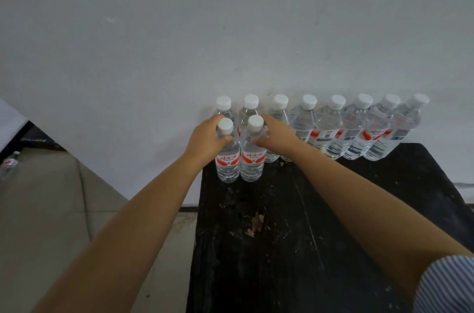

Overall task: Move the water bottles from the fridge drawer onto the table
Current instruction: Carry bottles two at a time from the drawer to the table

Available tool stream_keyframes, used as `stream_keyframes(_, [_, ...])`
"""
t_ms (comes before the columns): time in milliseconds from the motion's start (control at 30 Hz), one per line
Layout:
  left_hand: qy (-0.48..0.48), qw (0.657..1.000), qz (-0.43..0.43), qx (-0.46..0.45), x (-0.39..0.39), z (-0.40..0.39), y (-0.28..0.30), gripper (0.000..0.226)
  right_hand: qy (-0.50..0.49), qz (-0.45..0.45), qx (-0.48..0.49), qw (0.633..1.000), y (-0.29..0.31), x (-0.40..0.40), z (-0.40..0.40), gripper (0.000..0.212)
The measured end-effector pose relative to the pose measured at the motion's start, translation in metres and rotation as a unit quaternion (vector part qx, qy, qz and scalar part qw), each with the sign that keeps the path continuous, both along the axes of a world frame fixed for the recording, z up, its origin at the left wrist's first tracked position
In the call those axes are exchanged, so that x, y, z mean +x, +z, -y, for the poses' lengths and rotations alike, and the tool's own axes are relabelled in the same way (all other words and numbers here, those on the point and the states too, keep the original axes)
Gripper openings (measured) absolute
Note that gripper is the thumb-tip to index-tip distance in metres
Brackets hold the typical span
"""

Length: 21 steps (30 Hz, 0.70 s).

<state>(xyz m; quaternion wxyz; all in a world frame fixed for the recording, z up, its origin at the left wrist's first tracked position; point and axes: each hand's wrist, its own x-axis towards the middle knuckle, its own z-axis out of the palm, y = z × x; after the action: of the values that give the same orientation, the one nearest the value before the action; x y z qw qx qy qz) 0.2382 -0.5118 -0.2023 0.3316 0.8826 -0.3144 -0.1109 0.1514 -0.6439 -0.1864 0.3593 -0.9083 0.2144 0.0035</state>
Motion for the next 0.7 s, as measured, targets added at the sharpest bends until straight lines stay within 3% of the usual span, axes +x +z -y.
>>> stream_keyframes(200, [0.015,0.999,0.017,0.032,-0.01,0.001,0.001,0.051,-0.005,-0.009,0.014,1.0,-0.002,-0.007,-0.005,0.058])
stream_keyframes(333, [0.019,0.989,0.145,-0.011,-0.029,-0.011,0.016,0.04,-0.058,0.039,-0.041,0.997,0.005,-0.025,-0.003,0.054])
stream_keyframes(533, [-0.049,0.973,0.178,0.135,-0.072,-0.01,0.041,0.03,-0.02,0.047,-0.12,0.992,0.027,-0.069,-0.001,0.033])
stream_keyframes(700, [-0.036,0.964,0.181,0.193,-0.122,-0.006,0.05,0.025,-0.033,0.087,-0.126,0.988,0.041,-0.111,-0.001,0.035])
